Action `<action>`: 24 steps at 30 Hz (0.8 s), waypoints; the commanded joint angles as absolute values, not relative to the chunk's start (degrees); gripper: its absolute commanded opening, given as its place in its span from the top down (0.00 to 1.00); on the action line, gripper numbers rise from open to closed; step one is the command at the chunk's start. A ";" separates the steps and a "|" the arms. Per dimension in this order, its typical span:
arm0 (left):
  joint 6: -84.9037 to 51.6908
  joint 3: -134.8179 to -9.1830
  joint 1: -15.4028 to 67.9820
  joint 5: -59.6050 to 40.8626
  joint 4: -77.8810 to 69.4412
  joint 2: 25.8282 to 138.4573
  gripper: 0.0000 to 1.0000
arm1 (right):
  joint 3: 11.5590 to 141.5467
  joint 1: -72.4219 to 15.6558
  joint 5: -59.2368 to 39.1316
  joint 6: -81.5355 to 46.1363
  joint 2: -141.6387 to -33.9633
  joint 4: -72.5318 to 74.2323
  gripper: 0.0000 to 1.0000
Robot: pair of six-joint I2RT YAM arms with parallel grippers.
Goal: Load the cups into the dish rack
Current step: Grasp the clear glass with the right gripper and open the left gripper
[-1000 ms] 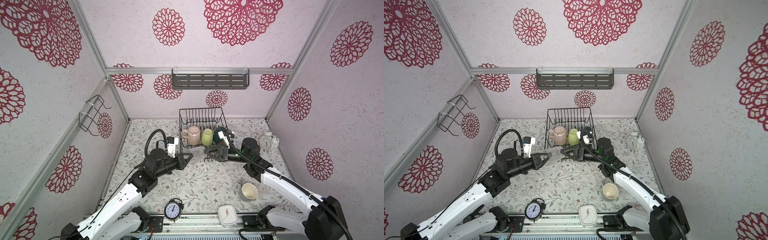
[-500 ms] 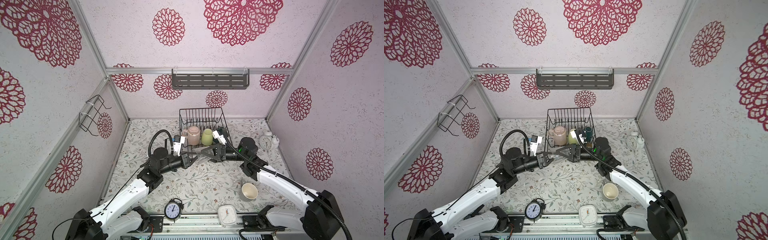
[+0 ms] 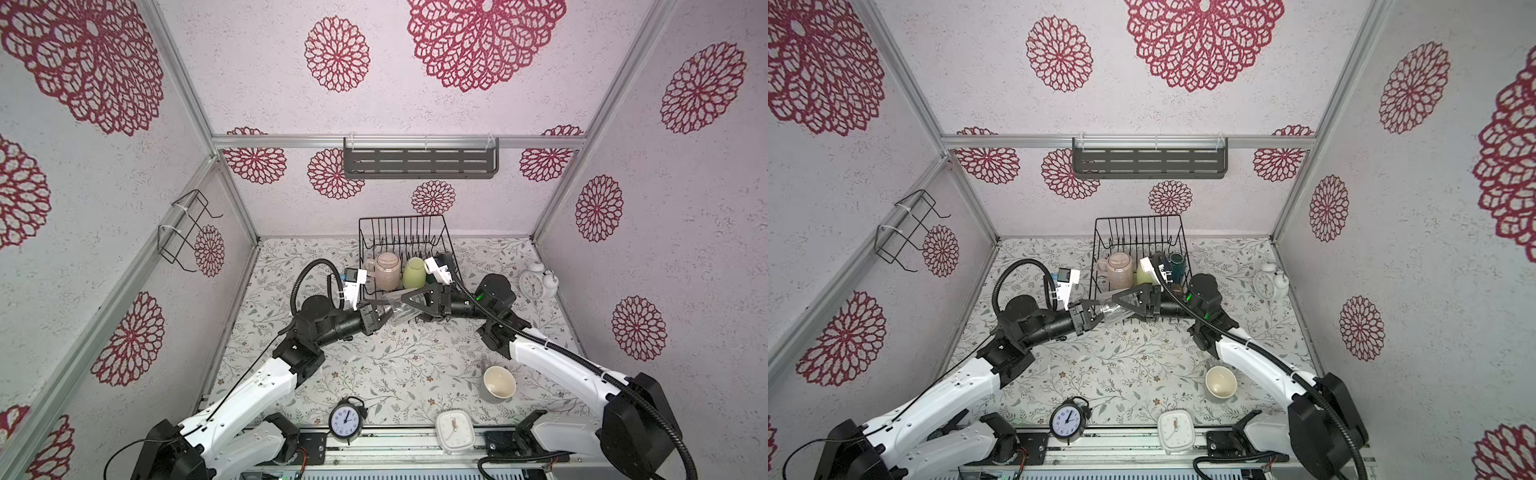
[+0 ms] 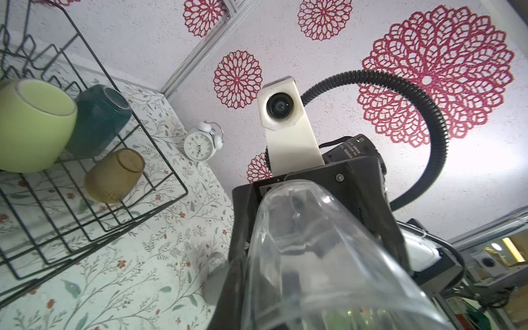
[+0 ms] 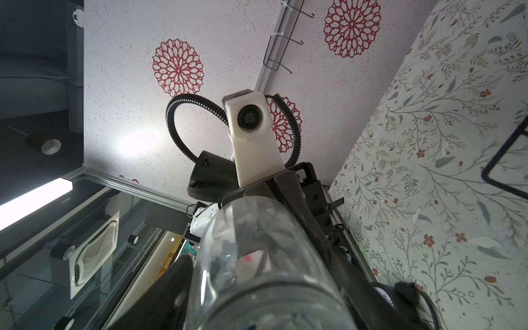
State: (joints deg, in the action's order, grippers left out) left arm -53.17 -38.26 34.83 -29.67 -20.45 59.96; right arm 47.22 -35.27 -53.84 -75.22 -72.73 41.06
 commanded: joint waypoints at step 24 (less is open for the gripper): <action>-51.22 -32.75 31.77 -25.34 -12.35 53.53 0.49 | 53.31 -34.66 -49.53 -60.72 -76.20 30.14 0.37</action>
